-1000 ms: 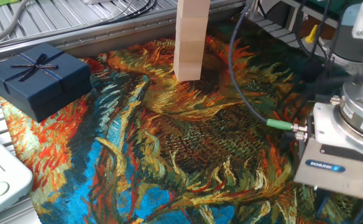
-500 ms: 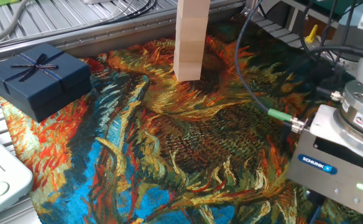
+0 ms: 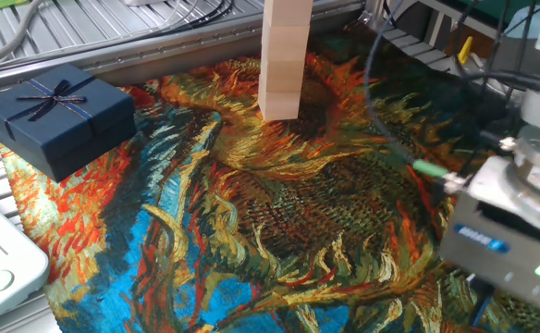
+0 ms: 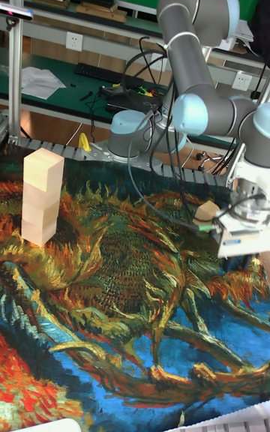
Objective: Stack the blocks in a vertical line of five
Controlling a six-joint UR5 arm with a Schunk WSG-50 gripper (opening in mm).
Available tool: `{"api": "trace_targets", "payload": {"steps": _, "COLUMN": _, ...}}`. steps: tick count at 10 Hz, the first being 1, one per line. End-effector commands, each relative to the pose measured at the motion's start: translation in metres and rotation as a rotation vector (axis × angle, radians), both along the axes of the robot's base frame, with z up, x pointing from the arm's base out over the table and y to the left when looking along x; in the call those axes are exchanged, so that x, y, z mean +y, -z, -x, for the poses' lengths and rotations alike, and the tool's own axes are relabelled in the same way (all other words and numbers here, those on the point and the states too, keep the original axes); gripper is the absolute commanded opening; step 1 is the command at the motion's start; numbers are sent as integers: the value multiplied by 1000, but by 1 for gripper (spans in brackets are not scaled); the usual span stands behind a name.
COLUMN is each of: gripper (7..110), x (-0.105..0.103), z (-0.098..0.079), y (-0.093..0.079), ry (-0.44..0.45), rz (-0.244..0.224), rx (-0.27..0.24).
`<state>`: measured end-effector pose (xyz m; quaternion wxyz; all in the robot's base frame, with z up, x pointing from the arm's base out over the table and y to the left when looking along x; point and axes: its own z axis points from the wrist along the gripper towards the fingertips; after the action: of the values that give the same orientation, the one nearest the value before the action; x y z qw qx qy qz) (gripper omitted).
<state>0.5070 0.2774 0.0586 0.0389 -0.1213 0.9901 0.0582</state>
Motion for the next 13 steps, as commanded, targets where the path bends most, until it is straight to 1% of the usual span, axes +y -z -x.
{"api": "trace_targets", "payload": {"steps": 1, "gripper": 44, "x": -2, "z": 63, "y": -11, "ry": 29, "rz": 15, "rx": 72}}
{"api": "trace_targets", "payload": {"steps": 2, "gripper": 44, "x": -7, "z": 71, "y": -12, "ry": 39, "rz": 30, "rx": 84}}
{"api": "trace_targets", "payload": {"steps": 4, "gripper": 44, "x": -15, "z": 69, "y": -8, "ry": 34, "rz": 54, "rx": 73}}
{"api": "trace_targets", "payload": {"steps": 5, "gripper": 44, "x": -11, "z": 68, "y": -8, "ry": 33, "rz": 39, "rx": 70}}
{"api": "trace_targets", "payload": {"steps": 6, "gripper": 44, "x": -15, "z": 62, "y": -8, "ry": 29, "rz": 53, "rx": 45}}
{"api": "trace_targets", "payload": {"steps": 7, "gripper": 44, "x": -19, "z": 61, "y": -8, "ry": 31, "rz": 71, "rx": 42}}
{"api": "trace_targets", "payload": {"steps": 8, "gripper": 44, "x": -19, "z": 62, "y": -8, "ry": 45, "rz": 70, "rx": 46}}
{"api": "trace_targets", "payload": {"steps": 9, "gripper": 44, "x": -23, "z": 67, "y": -8, "ry": 84, "rz": 83, "rx": 69}}
{"api": "trace_targets", "payload": {"steps": 10, "gripper": 44, "x": -16, "z": 67, "y": -8, "ry": 101, "rz": 57, "rx": 73}}
{"api": "trace_targets", "payload": {"steps": 11, "gripper": 44, "x": -13, "z": 64, "y": -8, "ry": 118, "rz": 41, "rx": 61}}
{"api": "trace_targets", "payload": {"steps": 12, "gripper": 44, "x": -17, "z": 61, "y": -8, "ry": 143, "rz": 58, "rx": 50}}
{"api": "trace_targets", "payload": {"steps": 13, "gripper": 44, "x": -12, "z": 56, "y": -8, "ry": 176, "rz": 35, "rx": 38}}
